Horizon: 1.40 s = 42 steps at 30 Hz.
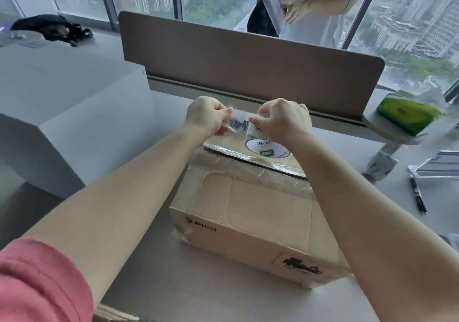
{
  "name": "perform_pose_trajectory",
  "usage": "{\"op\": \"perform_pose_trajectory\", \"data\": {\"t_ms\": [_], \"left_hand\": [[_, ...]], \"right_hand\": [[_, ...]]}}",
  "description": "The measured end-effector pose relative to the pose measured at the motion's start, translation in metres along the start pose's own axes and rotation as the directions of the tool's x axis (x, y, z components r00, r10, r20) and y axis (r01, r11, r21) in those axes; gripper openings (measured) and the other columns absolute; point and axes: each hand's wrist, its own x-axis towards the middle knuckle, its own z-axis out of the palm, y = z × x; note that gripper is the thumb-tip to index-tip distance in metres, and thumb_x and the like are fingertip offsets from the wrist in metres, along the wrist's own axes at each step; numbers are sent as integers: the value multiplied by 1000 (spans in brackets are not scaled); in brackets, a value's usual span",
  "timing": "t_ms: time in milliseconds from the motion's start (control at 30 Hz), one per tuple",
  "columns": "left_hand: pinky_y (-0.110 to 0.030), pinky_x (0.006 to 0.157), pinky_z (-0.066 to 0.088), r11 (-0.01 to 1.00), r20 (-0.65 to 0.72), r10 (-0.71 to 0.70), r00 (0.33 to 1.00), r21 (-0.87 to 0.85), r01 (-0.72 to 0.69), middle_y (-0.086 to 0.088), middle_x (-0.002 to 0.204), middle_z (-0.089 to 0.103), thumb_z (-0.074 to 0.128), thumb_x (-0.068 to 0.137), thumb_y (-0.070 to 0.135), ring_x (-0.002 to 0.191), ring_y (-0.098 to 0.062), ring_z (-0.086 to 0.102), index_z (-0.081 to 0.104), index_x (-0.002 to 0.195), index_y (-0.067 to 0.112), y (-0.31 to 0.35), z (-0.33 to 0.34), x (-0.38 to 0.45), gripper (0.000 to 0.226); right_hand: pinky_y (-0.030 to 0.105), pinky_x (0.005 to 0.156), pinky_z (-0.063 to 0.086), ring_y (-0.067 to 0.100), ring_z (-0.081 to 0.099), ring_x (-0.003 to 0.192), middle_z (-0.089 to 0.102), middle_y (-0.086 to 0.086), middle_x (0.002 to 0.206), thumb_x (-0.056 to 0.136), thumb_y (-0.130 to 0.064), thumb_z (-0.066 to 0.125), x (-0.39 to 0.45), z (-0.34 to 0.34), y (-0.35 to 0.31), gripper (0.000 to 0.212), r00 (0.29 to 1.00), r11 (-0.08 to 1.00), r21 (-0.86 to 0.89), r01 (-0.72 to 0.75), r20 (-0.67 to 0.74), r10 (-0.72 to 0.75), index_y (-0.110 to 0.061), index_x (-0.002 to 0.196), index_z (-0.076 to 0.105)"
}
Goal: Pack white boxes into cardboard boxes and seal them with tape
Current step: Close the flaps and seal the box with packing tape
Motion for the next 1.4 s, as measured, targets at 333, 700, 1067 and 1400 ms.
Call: {"op": "perform_pose_trajectory", "data": {"t_ms": [333, 700, 1067, 1400], "left_hand": [[-20, 58, 38, 985, 52, -169, 984, 22, 168, 1, 65, 53, 54, 93, 18, 58, -9, 45, 54, 64, 15, -12, -33, -9, 29], [-14, 41, 50, 948, 143, -223, 964, -201, 249, 3, 39, 55, 59, 90, 13, 35, -4, 51, 53, 65, 6, -36, -52, -5, 27], [-40, 90, 53, 982, 114, -42, 993, 187, 20, -1, 56, 53, 55, 92, 23, 57, -21, 54, 53, 55, 13, -59, -66, -5, 39], [-38, 88, 52, 985, 146, -77, 986, 165, 53, -11, 72, 58, 53, 94, 23, 77, -25, 55, 51, 55, 15, -83, -46, 7, 40]], "right_hand": [[30, 63, 26, 16, 32, 55, 34, -2, 52, 85, -46, 56, -8, 4, -4, 50, 971, 923, 355, -151, 227, 71, -12, 52, 38], [11, 49, 33, 5, 44, 54, 51, -5, 57, 84, -24, 65, -16, 9, -32, 16, 996, 878, 475, -63, -29, 87, -14, 71, 65], [26, 66, 33, 30, 51, 82, 63, 13, 91, 84, -25, 53, -24, 14, -61, 21, 984, 979, -118, -164, 46, 171, -8, 87, 66], [22, 53, 27, 26, 47, 78, 47, 1, 70, 81, -21, 58, -16, 17, -58, 9, 947, 900, -354, -256, 93, 306, -17, 76, 52]]}}
